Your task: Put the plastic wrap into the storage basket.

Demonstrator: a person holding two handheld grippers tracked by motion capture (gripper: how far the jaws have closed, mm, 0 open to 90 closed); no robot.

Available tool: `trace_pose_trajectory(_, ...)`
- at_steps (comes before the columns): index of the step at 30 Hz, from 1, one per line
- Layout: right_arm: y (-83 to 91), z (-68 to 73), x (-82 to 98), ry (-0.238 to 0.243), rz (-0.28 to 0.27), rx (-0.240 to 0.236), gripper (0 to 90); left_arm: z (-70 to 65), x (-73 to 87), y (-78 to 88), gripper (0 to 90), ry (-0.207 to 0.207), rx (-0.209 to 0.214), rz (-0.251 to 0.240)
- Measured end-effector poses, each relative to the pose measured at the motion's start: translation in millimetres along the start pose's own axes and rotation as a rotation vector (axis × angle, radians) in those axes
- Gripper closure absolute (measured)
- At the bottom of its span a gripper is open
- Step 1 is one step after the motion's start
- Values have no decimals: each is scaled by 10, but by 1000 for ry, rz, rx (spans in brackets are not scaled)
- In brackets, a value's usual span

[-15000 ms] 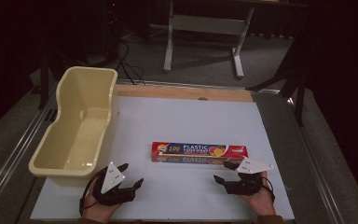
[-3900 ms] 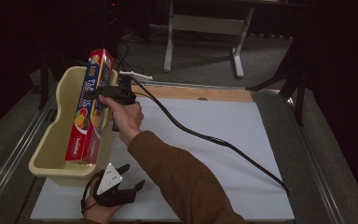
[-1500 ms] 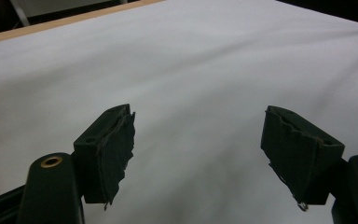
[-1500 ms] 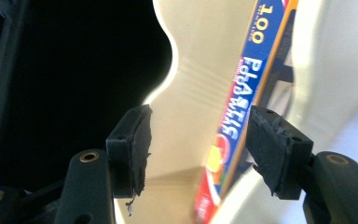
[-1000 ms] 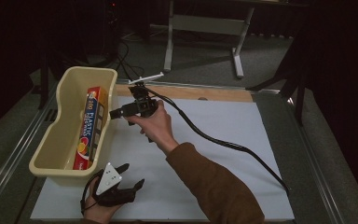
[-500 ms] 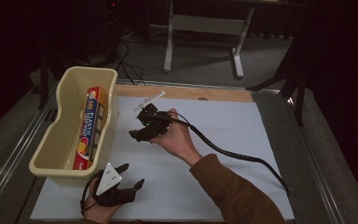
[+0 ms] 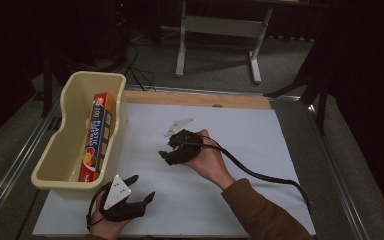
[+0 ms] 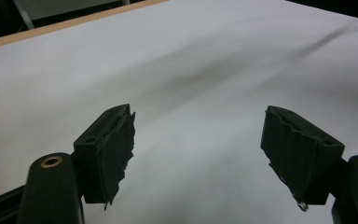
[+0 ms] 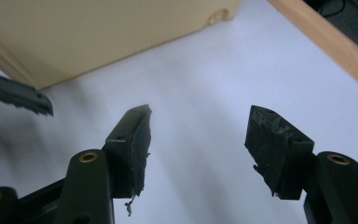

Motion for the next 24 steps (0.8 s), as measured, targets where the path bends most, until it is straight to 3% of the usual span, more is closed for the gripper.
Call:
trace_pose_trajectory(5, 89, -106, 226, -58, -5, 11, 404, -4, 0, -5, 254, 2, -1, -2)
trace_pose_trajectory(19, 418, -239, 723, -84, -49, 100, 346, 23, -3, 29, 254, 7, -18, -11)
trace_pose_trajectory(23, 499, -264, 884, -119, -74, 133, 343, 29, -4, 34, 254, 12, -22, -13)
trace_pose_trajectory(24, 546, -278, 993, -153, -96, 147, 345, 32, -5, 35, 254, 12, -23, -12)
Point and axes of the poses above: each handheld gripper's, and its own axes: y roughly backward along the jaws, x roughly out of its underside, z roughly to its left, the point moved 2 cm from there along -y, roughly forward along the jaws, and after that the axes turned 2 degrees about -y, right-handed, at the moved point
